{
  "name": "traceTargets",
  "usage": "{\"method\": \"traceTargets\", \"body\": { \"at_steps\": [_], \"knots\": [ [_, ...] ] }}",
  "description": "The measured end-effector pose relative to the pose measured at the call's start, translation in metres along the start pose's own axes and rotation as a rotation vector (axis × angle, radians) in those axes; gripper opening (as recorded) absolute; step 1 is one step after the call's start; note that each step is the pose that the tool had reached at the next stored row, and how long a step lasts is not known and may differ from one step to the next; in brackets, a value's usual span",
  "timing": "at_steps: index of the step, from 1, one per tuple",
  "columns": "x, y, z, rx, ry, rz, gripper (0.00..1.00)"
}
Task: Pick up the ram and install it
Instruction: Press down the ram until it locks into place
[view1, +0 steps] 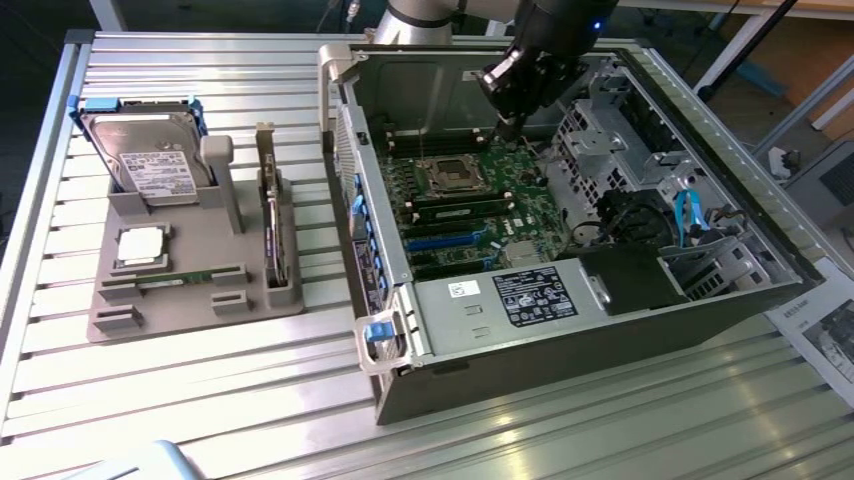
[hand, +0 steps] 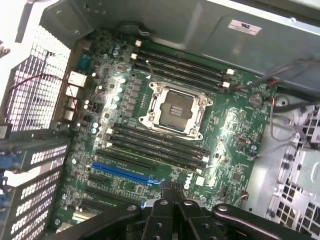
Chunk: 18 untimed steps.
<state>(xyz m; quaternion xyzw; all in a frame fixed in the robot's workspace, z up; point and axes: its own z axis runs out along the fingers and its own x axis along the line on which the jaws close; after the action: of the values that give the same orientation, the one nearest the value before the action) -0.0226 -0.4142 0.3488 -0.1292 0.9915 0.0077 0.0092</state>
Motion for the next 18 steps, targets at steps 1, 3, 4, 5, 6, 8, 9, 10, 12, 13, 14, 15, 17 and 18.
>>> {"method": "traceTargets", "body": {
  "at_steps": [1,3,4,5,6,8,9,10,12,13,14,15,17,18],
  "knots": [
    [0.0000,0.0000,0.0000,0.0004,-0.0003,0.021,0.10],
    [0.0000,0.0000,0.0001,0.0013,-0.0008,0.063,0.10],
    [0.0000,0.0000,0.0001,0.0016,-0.0011,0.080,0.10],
    [0.0000,0.0000,0.0001,0.0021,-0.0014,0.100,0.10],
    [0.0000,0.0000,0.0002,0.0025,-0.0018,0.122,0.10],
    [0.0000,0.0000,0.0002,0.0036,-0.0029,0.169,0.10],
    [0.0000,0.0000,0.0002,0.0045,-0.0040,0.206,0.10],
    [0.0000,0.0000,0.0002,0.0051,-0.0049,0.231,0.10],
    [0.0000,0.0000,0.0002,0.0058,-0.0061,0.262,0.10],
    [0.0000,0.0000,0.0002,0.0061,-0.0065,0.265,0.10],
    [0.0000,0.0000,0.0002,0.0060,-0.0068,0.265,0.10],
    [0.0000,0.0000,0.0002,0.0060,-0.0068,0.265,0.10],
    [0.0000,0.0000,0.0002,0.0060,-0.0068,0.265,0.10],
    [0.0000,0.0000,0.0002,0.0060,-0.0068,0.265,0.10]
  ]
}}
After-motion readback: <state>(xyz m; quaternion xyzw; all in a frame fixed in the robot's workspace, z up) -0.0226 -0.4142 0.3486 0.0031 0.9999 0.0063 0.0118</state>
